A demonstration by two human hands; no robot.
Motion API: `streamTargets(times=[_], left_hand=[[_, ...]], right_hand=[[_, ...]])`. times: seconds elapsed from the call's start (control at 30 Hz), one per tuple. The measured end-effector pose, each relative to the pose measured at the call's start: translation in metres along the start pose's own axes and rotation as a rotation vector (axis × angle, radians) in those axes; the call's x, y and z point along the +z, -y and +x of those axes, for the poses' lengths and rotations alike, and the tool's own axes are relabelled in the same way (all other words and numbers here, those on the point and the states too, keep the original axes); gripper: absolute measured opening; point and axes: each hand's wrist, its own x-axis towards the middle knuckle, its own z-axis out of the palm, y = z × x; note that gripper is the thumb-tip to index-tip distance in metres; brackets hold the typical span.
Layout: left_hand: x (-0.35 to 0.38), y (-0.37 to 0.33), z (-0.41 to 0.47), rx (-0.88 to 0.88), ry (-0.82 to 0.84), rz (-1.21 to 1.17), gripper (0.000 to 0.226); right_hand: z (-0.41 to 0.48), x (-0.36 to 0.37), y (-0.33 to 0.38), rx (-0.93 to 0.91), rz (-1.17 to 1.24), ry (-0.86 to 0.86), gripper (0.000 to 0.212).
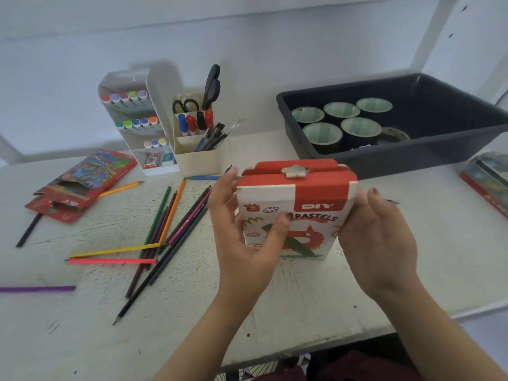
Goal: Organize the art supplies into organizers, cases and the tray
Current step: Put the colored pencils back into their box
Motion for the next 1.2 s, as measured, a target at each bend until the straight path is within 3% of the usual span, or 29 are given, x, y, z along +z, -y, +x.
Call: streamTargets(times=[0.17, 0.27, 0.33, 0.47, 0.57, 0.67, 0.83, 1.1, 1.2], left_hand=[[0.000, 0.000, -0.001, 0.095, 0.088, -0.087, 0.037], [-0.002, -0.002, 0.000, 0.017, 0.091, -0.213, 0.025], [-0.002, -0.002, 0.001, -0.008, 0.079, -0.270, 0.025], [0.002, -0.003, 0.005, -0.059, 0.016, -0.288, 0.024], [0.004, -0.005, 0.011, -0.086, -0.043, -0.243, 0.021], [0.005, -0.008, 0.017, -0.074, -0.070, -0.141, 0.013], [0.003, -0.012, 0.026, -0.049, -0.087, 0.044, 0.023], [0.008, -0.019, 0.024, -0.175, -0.138, 0.045, 0.010], [0.007, -0.019, 0.023, -0.223, -0.156, 0.002, 0.012]], right_hand=[[0.003, 0.000, 0.001, 0.049, -0.022, -0.068, 0.034], [0.005, -0.001, 0.005, 0.059, -0.032, -0.041, 0.026], [0.006, -0.001, 0.007, 0.042, -0.089, -0.041, 0.028], [0.010, -0.001, 0.011, -0.056, -0.063, -0.153, 0.012], [0.010, -0.002, 0.013, -0.191, -0.083, -0.180, 0.019], [0.009, -0.005, 0.008, -0.279, -0.251, -0.164, 0.019], [0.005, -0.006, 0.004, -0.389, -0.445, -0.118, 0.040], [0.004, -0.001, 0.002, -0.345, -0.390, -0.205, 0.032], [0.005, -0.001, 0.002, -0.303, -0.334, -0.215, 0.016]])
